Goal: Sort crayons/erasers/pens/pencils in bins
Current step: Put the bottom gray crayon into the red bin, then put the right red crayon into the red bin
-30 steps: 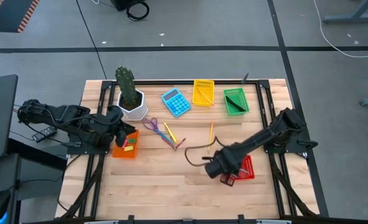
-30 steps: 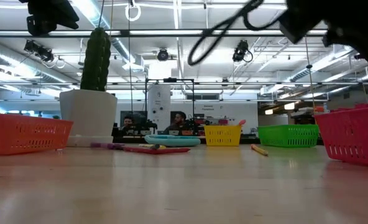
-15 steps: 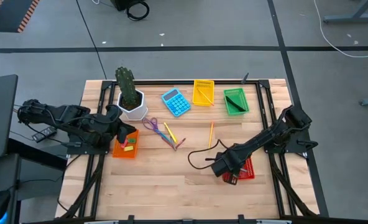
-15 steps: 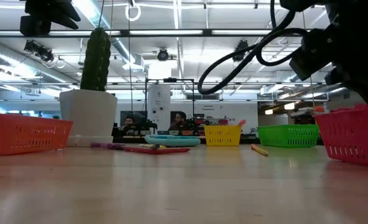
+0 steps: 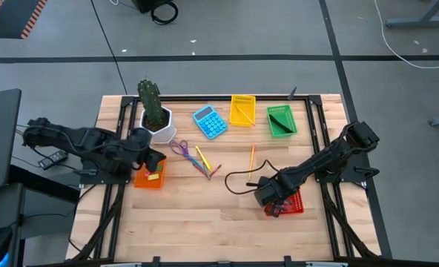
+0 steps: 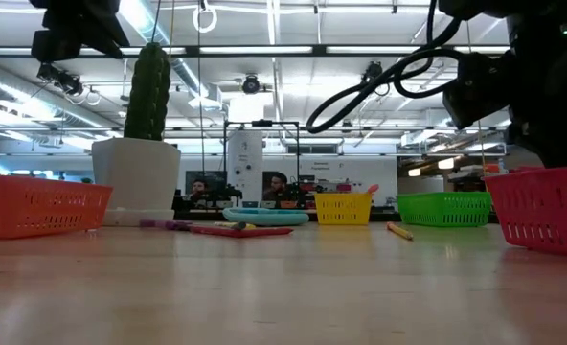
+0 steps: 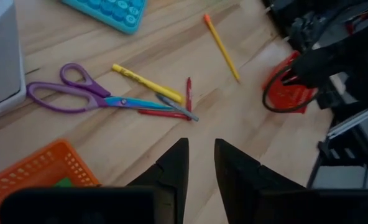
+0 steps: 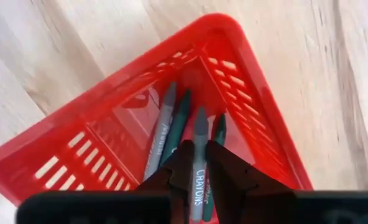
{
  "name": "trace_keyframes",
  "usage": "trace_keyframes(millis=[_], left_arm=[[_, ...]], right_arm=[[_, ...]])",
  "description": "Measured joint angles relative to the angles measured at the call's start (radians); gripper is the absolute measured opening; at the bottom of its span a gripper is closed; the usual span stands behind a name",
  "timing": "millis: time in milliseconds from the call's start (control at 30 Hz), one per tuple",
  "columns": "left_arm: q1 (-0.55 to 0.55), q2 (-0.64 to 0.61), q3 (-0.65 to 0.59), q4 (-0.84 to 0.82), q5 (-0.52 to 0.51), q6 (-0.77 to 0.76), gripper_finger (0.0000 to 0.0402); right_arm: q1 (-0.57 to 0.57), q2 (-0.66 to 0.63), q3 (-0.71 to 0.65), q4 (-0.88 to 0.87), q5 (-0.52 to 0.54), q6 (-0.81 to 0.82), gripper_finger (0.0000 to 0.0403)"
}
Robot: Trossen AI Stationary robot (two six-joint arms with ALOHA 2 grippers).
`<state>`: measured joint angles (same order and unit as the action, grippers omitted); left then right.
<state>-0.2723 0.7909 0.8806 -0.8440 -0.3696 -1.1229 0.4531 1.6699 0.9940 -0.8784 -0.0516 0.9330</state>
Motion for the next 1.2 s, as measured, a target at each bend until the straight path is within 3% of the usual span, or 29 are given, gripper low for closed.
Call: trace_keyframes(millis=[400,733,1000,1200], left_arm=[[0.000,0.056,0.000,-0.024,0.015,-0.026,0.0090],[0.000,0.055,0.000,-0.148,0.026,-0.079,0.0083],[0.001,0.076,0.000,-0.157,0.026,-0.100,0.0091],[0.001,0.104,0.000,-0.156,0.027,-0.112,0.0093]], right_arm=[[0.002,-0.017,-0.003,-0.031,-0.008,-0.024,0.0135],[0.001,-0.259,0.007,-0.050,0.027,0.024,0.0140],[-0.090,-0.337,0.007,0.150,0.103,0.028,0.0140],[-0.165,-0.243,0.100,0.318,0.092,-0.218,0.0140]])
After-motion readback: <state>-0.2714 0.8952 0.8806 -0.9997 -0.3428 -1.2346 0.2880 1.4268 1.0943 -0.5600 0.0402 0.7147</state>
